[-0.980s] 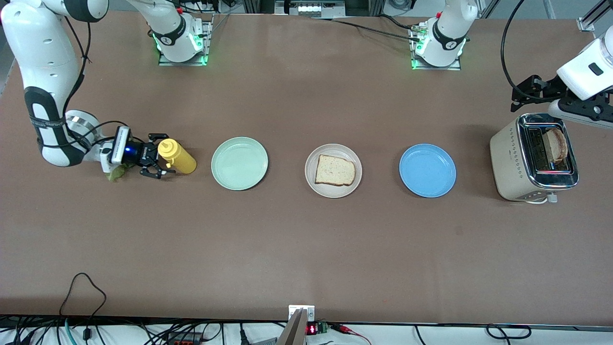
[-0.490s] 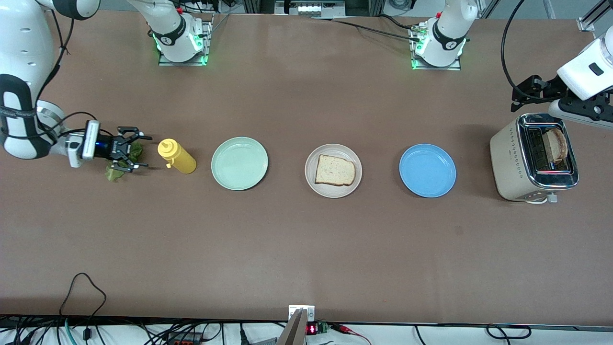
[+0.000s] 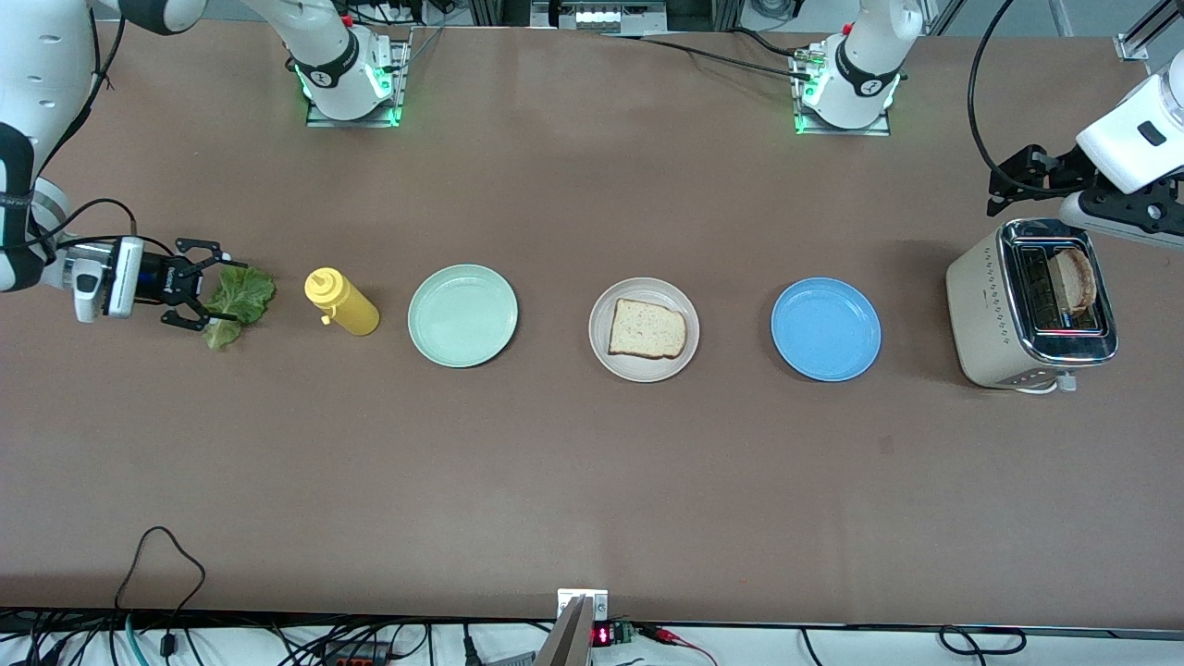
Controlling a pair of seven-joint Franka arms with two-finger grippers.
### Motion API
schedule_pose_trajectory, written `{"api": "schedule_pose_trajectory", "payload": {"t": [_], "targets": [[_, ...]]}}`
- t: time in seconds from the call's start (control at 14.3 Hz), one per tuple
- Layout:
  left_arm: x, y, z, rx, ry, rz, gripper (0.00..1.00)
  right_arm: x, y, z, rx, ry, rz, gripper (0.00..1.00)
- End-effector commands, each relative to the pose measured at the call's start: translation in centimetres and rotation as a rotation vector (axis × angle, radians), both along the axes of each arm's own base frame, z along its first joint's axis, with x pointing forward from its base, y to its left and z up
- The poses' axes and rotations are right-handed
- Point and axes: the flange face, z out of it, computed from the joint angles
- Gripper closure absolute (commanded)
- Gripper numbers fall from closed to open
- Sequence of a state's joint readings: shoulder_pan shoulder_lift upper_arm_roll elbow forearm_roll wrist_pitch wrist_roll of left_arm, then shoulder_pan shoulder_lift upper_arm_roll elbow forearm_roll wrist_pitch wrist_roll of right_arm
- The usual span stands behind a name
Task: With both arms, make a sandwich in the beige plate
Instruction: 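Release the bottle and draw the right gripper back, then lower the right gripper onto the lettuce leaf and grasp it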
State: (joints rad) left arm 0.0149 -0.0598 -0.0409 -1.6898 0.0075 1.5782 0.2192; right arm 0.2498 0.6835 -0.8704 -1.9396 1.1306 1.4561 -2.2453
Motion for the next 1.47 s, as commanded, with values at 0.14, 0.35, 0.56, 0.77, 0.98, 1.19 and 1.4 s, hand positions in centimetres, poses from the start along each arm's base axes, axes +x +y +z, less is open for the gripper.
{"api": "schedule_pose_trajectory", "payload": {"t": [0.14,0.35,0.56,0.77,0.98,1.19,1.4], "targets": [[-0.3,0.2,0.9,0.022,-0.002,0.002,0.00,6.1,1.3,6.9,-0.165,0.097,-0.042,0.00],[-0.3,0.2,0.9,0.022,-0.003,0.002,0.00,7.5,1.9,8.2,-0.232,0.227,-0.127,0.00],[-0.3,0.2,0.9,0.022,-0.002,0.002,0.00,8.0,2.6,8.6,-0.385,0.323,-0.187,0.00],[-0.3,0.2,0.9,0.022,-0.002,0.002,0.00,9.0,3.2,9.3,-0.524,0.367,-0.290,0.00],[-0.3,0.2,0.9,0.022,-0.002,0.002,0.00,10.0,4.6,9.2,-0.651,0.404,-0.408,0.00],[-0.3,0.2,0.9,0.022,-0.002,0.002,0.00,10.4,5.9,8.7,-0.756,0.509,-0.559,0.00],[-0.3,0.2,0.9,0.022,-0.003,0.004,0.00,10.5,6.6,7.0,-0.811,0.556,-0.638,0.00]]}}
